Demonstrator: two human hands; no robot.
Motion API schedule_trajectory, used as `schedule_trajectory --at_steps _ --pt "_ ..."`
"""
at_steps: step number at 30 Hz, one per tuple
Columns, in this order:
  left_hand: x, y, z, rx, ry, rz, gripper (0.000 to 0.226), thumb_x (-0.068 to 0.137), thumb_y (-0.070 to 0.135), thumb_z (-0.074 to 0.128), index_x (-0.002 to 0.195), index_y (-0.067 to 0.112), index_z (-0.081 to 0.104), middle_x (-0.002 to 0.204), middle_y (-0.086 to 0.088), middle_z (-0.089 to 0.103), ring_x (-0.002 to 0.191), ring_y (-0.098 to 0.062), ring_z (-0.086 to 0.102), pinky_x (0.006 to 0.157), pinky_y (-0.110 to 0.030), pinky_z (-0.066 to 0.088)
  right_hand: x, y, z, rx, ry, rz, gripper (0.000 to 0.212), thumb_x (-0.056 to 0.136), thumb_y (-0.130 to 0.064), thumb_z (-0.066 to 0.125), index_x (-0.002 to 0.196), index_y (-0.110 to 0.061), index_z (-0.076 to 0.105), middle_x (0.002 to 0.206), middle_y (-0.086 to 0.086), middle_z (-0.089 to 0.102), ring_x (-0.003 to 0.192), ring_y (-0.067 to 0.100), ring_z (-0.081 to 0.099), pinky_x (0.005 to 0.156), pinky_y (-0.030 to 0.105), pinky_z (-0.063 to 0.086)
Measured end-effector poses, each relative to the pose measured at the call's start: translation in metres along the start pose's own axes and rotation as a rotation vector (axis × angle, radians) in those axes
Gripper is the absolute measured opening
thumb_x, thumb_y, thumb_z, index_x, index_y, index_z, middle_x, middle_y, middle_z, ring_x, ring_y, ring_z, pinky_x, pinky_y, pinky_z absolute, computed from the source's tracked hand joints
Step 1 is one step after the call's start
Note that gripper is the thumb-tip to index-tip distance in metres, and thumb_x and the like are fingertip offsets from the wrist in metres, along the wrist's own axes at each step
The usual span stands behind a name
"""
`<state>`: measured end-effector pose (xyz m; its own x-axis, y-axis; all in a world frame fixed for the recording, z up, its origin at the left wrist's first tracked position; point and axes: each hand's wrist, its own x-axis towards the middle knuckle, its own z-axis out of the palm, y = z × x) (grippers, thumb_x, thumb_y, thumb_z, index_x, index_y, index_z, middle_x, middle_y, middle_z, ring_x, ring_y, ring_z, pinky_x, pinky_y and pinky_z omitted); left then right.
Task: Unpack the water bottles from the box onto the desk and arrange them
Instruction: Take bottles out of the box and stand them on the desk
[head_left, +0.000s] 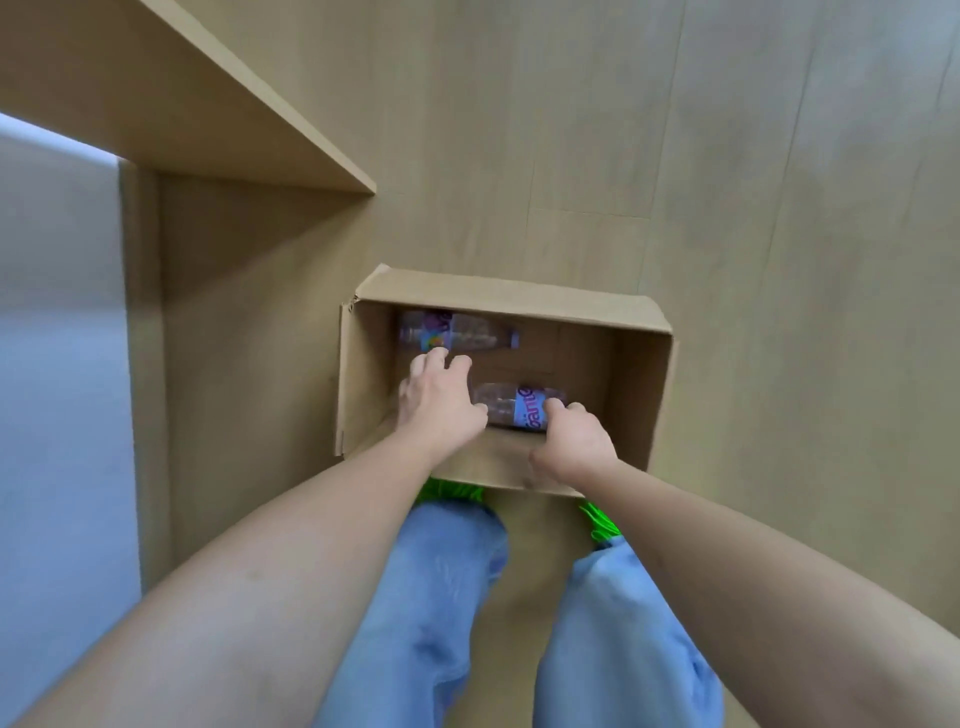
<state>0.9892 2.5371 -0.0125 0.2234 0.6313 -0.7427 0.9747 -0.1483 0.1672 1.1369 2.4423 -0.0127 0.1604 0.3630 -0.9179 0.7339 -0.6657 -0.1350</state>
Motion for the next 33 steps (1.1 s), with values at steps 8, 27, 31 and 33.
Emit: schedule_trajectory --at_steps 8,27,31,33 --pt "0.102 -0.017 0.045 0.23 -0.019 0.163 0.08 0.074 0.028 0.071 0.146 0.023 0.035 0.153 -0.002 0.031 0.141 -0.029 0.024 0.114 -0.044 0.028 0.11 0.002 0.056 -0.189 0.066 -0.132 0.061 0.072 -0.028 0.071 0.129 -0.017 0.05 0.12 0.012 0.053 0.114 0.034 0.048 0.09 0.045 0.044" --pt "0.097 -0.037 0.082 0.217 -0.051 0.102 0.058 0.068 0.024 0.078 0.118 0.015 0.048 0.113 -0.01 0.056 0.104 -0.033 0.055 0.073 -0.04 0.048 0.122 0.003 0.061 -0.412 0.046 -0.145 0.053 0.076 -0.018 0.064 0.126 -0.017 0.046 0.123 0.012 0.054 0.114 0.035 0.05 0.092 0.048 0.042" --pt "0.038 -0.025 0.041 0.097 -0.009 0.106 0.046 0.067 0.017 0.073 0.104 0.016 0.045 0.101 -0.008 0.052 0.094 -0.031 0.052 0.07 -0.041 0.048 0.06 0.009 0.03 -0.37 0.06 -0.122 0.052 0.074 -0.018 0.068 0.12 -0.019 0.044 0.121 0.009 0.051 0.113 0.033 0.047 0.089 0.048 0.039" --pt "0.01 -0.013 0.011 0.081 -0.017 0.103 0.046 0.066 0.014 0.073 0.1 0.017 0.043 0.099 -0.005 0.049 0.092 -0.029 0.051 0.067 -0.038 0.045 0.022 0.012 0.011 -0.319 0.051 -0.088 0.052 0.074 -0.022 0.07 0.118 -0.019 0.043 0.12 0.008 0.05 0.112 0.032 0.046 0.086 0.047 0.039"
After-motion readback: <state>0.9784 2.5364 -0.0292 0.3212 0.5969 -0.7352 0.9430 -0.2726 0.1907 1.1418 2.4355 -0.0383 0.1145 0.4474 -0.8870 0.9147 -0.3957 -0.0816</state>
